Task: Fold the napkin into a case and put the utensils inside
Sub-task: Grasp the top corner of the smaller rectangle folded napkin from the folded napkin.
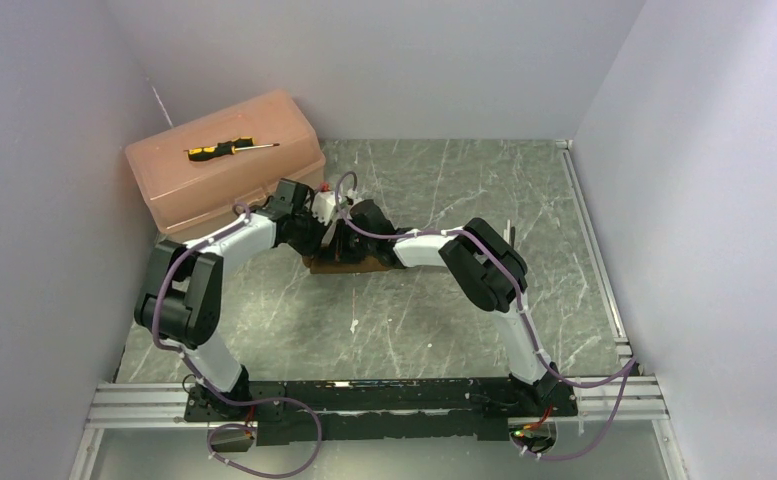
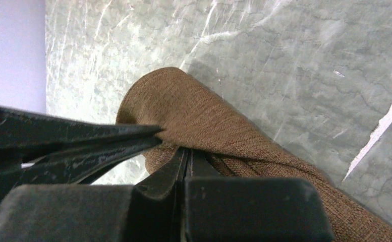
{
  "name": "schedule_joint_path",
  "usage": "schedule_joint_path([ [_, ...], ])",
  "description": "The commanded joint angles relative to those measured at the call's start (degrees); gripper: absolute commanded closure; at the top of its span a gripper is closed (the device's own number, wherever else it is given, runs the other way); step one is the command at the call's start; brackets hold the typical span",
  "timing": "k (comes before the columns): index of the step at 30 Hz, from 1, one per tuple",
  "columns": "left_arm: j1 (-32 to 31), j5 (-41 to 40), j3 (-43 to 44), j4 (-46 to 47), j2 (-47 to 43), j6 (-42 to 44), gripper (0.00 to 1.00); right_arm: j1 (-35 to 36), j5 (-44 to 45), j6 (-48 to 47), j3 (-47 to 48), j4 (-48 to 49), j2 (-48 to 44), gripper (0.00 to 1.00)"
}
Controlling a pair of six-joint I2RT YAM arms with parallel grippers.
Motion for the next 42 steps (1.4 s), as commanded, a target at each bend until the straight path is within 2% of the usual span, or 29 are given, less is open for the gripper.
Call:
schedule_joint_path([
  [1, -0.4, 5.6, 0.6, -3.1, -3.7, -1.4, 0.97, -1.0, 7.4, -2.2, -1.3, -10.7, 3.9, 1.00],
  [6, -0.6, 6.9, -1.4, -4.4, -3.6, 2.1, 0.97, -1.3, 8.3, -2.4, -0.2, -11.4, 3.8, 1.00],
  [12, -0.9, 2.4, -4.3, -1.9, -3.3, 8.7, 0.97, -1.8, 6.6, 0.1, -1.8, -7.4, 3.4, 1.00],
  [16, -0.9, 1.3, -6.0, -0.2, -2.5, 10.7, 0.97, -2.7, 4.4, 2.0, -5.9, 0.3, 1.2, 1.00],
  [19, -1.0, 4.5, -6.2, 0.2, -2.5, 11.1, 0.97, -3.2, 2.9, 2.5, -7.7, 4.4, 0.2, 1.00],
  [22, -1.1, 6.7, -6.8, 0.5, -1.5, 12.7, 0.97, -4.7, -1.2, 4.8, -12.9, 14.6, -2.0, 1.00],
  [30, -1.1, 4.2, -8.5, -0.4, 1.3, 16.4, 0.97, -8.1, -10.2, 5.8, -20.2, 24.3, -7.8, 0.99],
  [34, -1.1, 4.3, -8.8, -0.5, 1.6, 17.6, 0.97, -7.9, -12.4, 5.1, -18.0, 24.2, -6.9, 0.99],
  [38, -1.1, 3.3, -6.8, -4.6, 3.1, 17.9, 0.97, -7.3, -14.2, 6.8, -16.1, 27.0, -5.0, 1.00],
  [42, -1.3, 4.5, -8.3, -3.4, 0.8, 18.7, 0.97, -6.7, -14.6, 8.7, -13.6, 28.9, -2.4, 1.00],
])
